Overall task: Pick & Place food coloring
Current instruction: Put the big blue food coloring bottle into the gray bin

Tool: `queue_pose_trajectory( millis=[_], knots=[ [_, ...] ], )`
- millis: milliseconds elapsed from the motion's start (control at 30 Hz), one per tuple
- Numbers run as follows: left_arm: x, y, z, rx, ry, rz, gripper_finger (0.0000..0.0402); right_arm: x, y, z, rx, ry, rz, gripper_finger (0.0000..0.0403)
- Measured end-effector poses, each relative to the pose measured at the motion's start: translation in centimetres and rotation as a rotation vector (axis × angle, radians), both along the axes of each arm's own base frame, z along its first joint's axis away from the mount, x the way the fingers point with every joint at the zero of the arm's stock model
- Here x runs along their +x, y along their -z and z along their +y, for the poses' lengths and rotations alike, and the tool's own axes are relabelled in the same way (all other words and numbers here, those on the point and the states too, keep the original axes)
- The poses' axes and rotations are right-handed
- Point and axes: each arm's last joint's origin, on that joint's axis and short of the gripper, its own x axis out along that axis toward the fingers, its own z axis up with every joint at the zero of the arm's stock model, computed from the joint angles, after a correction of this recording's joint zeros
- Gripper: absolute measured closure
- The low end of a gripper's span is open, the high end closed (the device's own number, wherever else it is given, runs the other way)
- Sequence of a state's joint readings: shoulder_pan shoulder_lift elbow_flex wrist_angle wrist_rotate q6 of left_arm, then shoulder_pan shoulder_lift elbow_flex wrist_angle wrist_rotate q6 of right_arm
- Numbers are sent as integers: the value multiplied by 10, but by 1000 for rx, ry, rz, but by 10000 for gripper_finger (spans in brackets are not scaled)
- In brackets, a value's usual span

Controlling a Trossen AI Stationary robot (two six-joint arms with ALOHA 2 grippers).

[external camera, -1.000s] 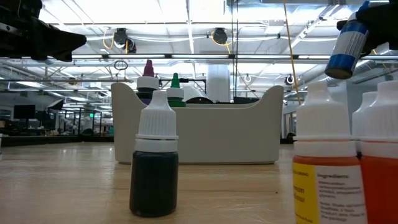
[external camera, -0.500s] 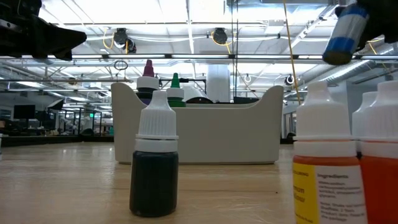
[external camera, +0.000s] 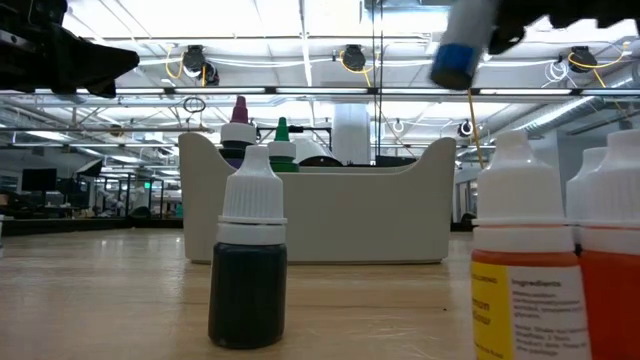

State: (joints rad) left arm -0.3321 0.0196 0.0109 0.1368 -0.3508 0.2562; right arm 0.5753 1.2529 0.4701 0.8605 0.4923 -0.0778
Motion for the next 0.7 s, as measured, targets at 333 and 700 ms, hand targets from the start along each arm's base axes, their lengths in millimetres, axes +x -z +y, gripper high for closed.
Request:
queue_pose_trajectory(
  millis=[333,700],
  knots=[
    [0,0,0,-8,1,0,378,73,0,9,6,19,68,286],
    [0,0,0,-7,2,0,378,122,32,-8,108,81,166,285]
  ],
)
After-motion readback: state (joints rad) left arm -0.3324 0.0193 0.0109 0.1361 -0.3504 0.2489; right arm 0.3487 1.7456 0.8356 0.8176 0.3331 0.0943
